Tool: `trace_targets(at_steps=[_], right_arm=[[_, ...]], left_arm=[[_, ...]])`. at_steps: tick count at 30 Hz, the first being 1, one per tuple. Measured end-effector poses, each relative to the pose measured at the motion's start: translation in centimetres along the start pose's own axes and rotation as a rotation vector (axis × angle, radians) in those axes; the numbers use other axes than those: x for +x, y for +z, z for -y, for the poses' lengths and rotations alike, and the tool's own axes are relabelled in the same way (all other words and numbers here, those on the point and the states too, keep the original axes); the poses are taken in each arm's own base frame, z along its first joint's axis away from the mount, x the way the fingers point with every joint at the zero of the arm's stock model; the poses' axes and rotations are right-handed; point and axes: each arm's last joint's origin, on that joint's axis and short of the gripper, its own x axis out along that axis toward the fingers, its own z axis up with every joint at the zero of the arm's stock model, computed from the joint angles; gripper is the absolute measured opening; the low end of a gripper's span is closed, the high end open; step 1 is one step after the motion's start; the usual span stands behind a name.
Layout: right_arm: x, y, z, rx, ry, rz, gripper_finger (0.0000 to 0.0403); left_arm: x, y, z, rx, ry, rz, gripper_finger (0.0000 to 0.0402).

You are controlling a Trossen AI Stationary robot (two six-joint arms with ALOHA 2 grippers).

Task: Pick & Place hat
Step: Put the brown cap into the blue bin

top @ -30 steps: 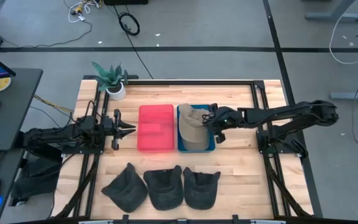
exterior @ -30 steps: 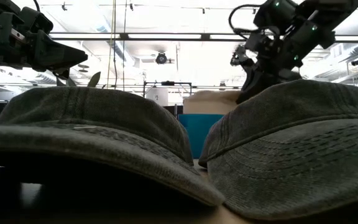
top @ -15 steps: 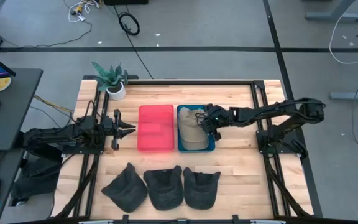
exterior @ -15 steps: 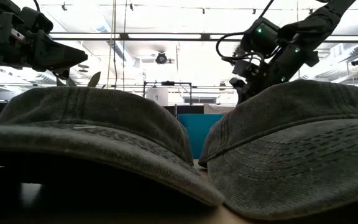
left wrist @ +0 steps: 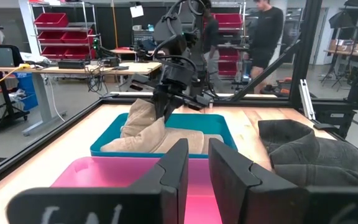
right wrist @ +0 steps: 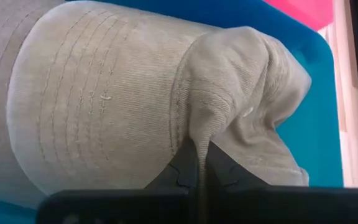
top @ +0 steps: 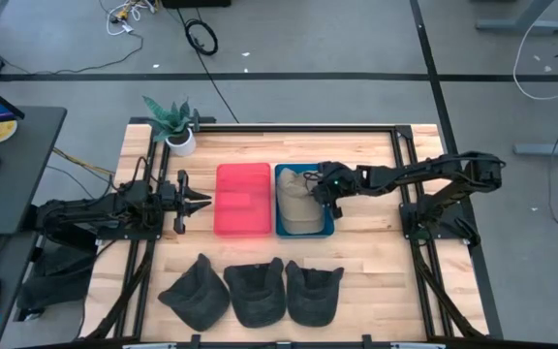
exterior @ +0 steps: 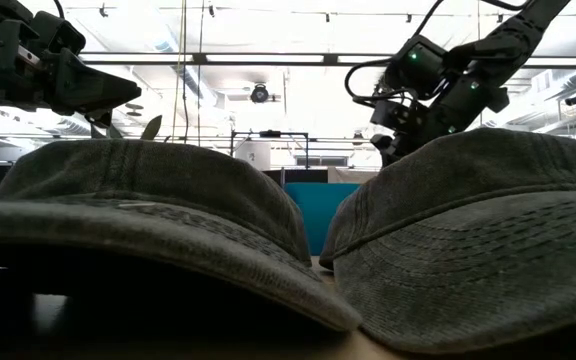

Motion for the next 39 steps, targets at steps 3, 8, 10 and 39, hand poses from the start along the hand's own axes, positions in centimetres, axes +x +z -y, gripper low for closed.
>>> trace_targets(at_steps=[3,8,10,39], right_arm=[[0.0,0.0,0.1,0.031,-0.006,0.001,0.0002],[0.1,0.2,0.3,0.027,-0.032,0.029,0.0015],[0.1,0.3,0.4,0.039,-0.042,0.039,0.0026],[-6.1,1.1,2.0,0.337,-0.324,0.089,0.0133]], left_arm=[[0.0,0.0,0.0,0.0,0.0,0.0,0.0067],[0.0,0.0,0.0,0.0,0.0,0.0,0.0067],[0.0,0.0,0.0,0.0,0.0,0.0,0.0067],[0.0,0.0,0.0,0.0,0.0,0.0,0.0067]])
